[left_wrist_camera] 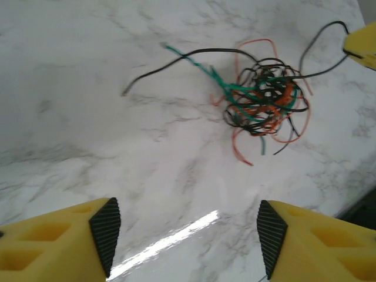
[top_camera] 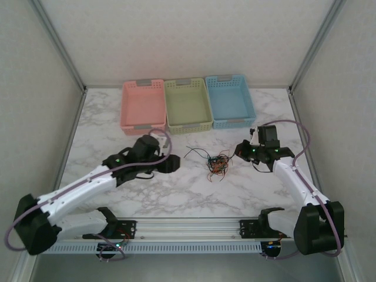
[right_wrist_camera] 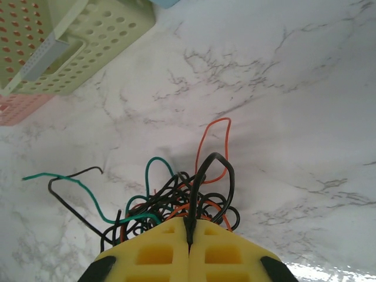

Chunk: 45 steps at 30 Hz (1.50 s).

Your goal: Untangle the cables

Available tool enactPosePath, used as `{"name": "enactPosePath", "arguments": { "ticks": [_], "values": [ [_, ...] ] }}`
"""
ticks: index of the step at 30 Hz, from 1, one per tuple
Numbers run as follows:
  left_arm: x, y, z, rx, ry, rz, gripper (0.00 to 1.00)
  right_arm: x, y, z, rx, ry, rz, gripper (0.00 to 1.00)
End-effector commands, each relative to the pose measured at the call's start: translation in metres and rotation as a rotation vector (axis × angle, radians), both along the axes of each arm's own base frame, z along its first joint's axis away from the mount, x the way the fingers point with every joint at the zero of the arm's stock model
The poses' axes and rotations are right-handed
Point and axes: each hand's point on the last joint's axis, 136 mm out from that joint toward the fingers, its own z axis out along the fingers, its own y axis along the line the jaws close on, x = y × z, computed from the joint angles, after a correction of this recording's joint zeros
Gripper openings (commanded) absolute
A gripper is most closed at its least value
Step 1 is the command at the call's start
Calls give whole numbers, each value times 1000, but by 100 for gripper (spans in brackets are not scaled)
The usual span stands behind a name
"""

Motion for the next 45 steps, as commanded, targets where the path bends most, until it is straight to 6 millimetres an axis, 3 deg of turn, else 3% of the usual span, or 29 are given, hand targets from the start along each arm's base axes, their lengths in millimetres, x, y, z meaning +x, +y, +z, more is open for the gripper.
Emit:
{"name": "enactPosePath", "arguments": {
  "ticks": [1, 5, 9, 19, 23, 26, 28, 29, 36, 45],
  "values": [
    [9, -48, 16, -98, -10, -60, 70, 0, 8, 11, 30, -29, 38, 0],
    [20, -89, -4, -127, 70, -37, 72, -2, 10, 10, 37, -23, 43, 0],
    [37, -110, -23, -128, 104, 27, 73, -4, 11, 10, 34, -19, 53, 0],
    [70, -129, -53, -83, 117, 144, 66, -12, 15, 7, 30, -6, 70, 0],
    [72, -138, -60, -85, 131, 136, 46, -14, 15, 6, 25, -2, 72, 0],
    [71, -138, -60, -77, 123, 129, 20, -15, 14, 5, 21, 0, 71, 0],
    [69, -131, -58, -59, 108, 131, 3, -15, 13, 4, 13, 3, 66, 0],
    [69, -127, -58, -46, 96, 137, 0, -15, 12, 3, 7, 3, 63, 0],
    [67, -78, -42, 3, 45, 191, 0, -15, -17, -6, -137, 7, -42, 0],
    [61, 33, -2, 14, -16, 316, 0, -18, -82, -15, -283, 67, -271, 0]
  ]
}}
